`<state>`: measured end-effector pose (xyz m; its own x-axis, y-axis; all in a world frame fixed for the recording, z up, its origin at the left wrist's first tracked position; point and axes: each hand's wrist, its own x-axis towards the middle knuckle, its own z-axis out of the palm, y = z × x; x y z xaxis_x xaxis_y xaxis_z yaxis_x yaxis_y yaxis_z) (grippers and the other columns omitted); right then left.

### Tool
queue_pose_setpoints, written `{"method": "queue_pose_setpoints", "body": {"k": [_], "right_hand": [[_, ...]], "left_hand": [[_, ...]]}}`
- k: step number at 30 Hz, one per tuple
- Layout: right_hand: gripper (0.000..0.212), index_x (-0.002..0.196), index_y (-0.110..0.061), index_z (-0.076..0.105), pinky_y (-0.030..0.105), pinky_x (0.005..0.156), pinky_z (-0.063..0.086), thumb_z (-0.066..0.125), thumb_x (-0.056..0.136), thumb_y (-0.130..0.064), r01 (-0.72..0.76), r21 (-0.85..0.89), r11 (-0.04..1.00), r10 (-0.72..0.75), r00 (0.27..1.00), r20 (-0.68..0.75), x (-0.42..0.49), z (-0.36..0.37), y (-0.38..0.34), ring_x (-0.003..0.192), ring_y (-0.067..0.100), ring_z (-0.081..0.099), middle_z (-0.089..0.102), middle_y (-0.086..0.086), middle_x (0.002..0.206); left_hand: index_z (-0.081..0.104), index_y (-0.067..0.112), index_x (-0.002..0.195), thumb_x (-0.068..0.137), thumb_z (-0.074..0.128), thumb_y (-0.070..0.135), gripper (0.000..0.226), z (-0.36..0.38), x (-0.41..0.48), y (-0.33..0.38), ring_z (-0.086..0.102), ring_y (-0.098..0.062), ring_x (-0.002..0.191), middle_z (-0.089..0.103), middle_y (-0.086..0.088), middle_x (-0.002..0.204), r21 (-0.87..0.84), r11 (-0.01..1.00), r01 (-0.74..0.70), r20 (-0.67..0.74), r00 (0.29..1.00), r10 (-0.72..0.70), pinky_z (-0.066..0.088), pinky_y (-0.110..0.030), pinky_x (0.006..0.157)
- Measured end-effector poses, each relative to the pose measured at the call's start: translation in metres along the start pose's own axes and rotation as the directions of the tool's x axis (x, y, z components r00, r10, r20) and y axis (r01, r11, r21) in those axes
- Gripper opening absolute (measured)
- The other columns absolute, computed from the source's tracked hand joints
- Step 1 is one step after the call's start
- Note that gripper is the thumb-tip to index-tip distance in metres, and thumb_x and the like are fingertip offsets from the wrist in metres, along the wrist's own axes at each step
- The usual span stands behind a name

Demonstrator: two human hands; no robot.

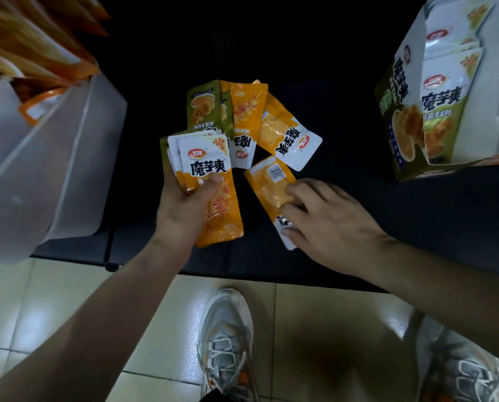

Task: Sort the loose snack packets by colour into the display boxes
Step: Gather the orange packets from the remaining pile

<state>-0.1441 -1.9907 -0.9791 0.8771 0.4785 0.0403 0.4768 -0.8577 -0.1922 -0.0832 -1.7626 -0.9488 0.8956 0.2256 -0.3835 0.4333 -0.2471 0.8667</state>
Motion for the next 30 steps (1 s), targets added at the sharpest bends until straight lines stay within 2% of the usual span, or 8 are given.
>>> {"method": "queue_pose_setpoints", "body": {"k": [3,8,12,15,18,21,26,30], "right_hand": [[0.037,0.107,-0.010,0.061,0.047,0.083,0.055,0.071,0.086,-0.040,-0.038,0.019,0.999,0.038,0.999,-0.017,0.005,0.000,0.002,0.106,0.034,0.059,0.060,0.012,0.116],[0.081,0.121,-0.012,0.056,0.045,0.084,0.049,0.079,0.065,-0.066,-0.354,-0.014,0.935,0.352,0.927,0.128,0.008,-0.014,0.006,0.104,0.030,0.055,0.053,0.009,0.114],[0.058,0.112,-0.025,0.045,0.033,0.076,0.045,0.081,0.074,-0.050,-0.485,0.244,0.840,0.420,0.865,0.276,0.004,-0.024,0.011,0.098,0.019,0.054,0.052,-0.003,0.107],[0.035,0.106,-0.024,0.048,0.031,0.068,0.041,0.075,0.084,-0.020,-0.420,0.400,0.815,0.432,0.899,0.064,0.002,-0.031,0.015,0.083,0.018,0.055,0.053,-0.005,0.099],[0.023,0.104,-0.017,0.064,0.041,0.074,0.048,0.072,0.082,-0.016,-0.249,0.201,0.947,0.282,0.947,-0.153,-0.003,-0.028,0.019,0.091,0.028,0.057,0.059,0.004,0.105],[0.033,0.104,-0.020,0.068,0.042,0.081,0.049,0.066,0.083,-0.046,-0.188,0.117,0.975,0.193,0.980,-0.037,-0.010,-0.018,0.020,0.097,0.028,0.060,0.062,0.002,0.106],[0.062,0.139,-0.012,0.049,0.047,0.084,0.050,0.061,0.088,-0.045,-0.395,0.044,0.917,0.397,0.918,-0.020,-0.012,-0.008,0.024,0.105,0.034,0.053,0.050,0.013,0.123],[0.066,0.138,-0.013,0.047,0.050,0.090,0.043,0.061,0.086,-0.052,-0.455,-0.028,0.890,0.456,0.888,0.063,-0.006,-0.011,0.036,0.116,0.035,0.043,0.041,0.013,0.135]], "left_hand": [[0.059,0.029,0.126,0.087,0.074,0.032,0.041,0.004,-0.002,-0.001,0.072,-0.007,0.094,0.074,0.012,0.106,0.011,1.000,-0.006,0.040,0.999,0.005,0.059,-0.034,0.079],[0.057,0.030,0.120,0.087,0.074,0.032,0.037,0.009,-0.009,-0.003,0.070,0.006,0.081,0.072,0.014,0.101,0.032,0.999,-0.019,0.084,0.996,0.016,0.054,-0.015,0.059],[0.057,0.033,0.119,0.088,0.073,0.035,0.035,0.009,-0.010,-0.001,0.066,0.014,0.076,0.070,0.019,0.098,0.049,0.999,-0.009,0.087,0.996,0.004,0.051,-0.012,0.056],[0.057,0.039,0.110,0.088,0.073,0.031,0.028,0.008,-0.006,0.000,0.068,0.009,0.080,0.071,0.020,0.097,0.020,1.000,-0.008,0.070,0.998,0.007,0.054,-0.018,0.062],[0.058,0.036,0.122,0.087,0.074,0.035,0.038,0.005,-0.004,0.001,0.069,0.002,0.089,0.072,0.017,0.103,0.016,1.000,-0.005,0.046,0.999,0.004,0.055,-0.027,0.074],[0.058,0.037,0.120,0.088,0.073,0.033,0.035,0.006,-0.004,0.001,0.068,0.001,0.092,0.071,0.017,0.104,0.020,1.000,-0.008,0.045,0.999,0.007,0.054,-0.027,0.073],[0.056,0.036,0.113,0.089,0.072,0.029,0.030,0.015,-0.008,-0.001,0.068,0.010,0.077,0.069,0.019,0.096,0.027,1.000,-0.012,0.080,0.997,0.010,0.051,-0.011,0.055],[0.057,0.028,0.121,0.089,0.072,0.028,0.035,0.021,-0.010,0.000,0.068,0.010,0.075,0.070,0.018,0.093,0.045,0.998,-0.031,0.097,0.995,0.027,0.052,-0.013,0.055]]}}
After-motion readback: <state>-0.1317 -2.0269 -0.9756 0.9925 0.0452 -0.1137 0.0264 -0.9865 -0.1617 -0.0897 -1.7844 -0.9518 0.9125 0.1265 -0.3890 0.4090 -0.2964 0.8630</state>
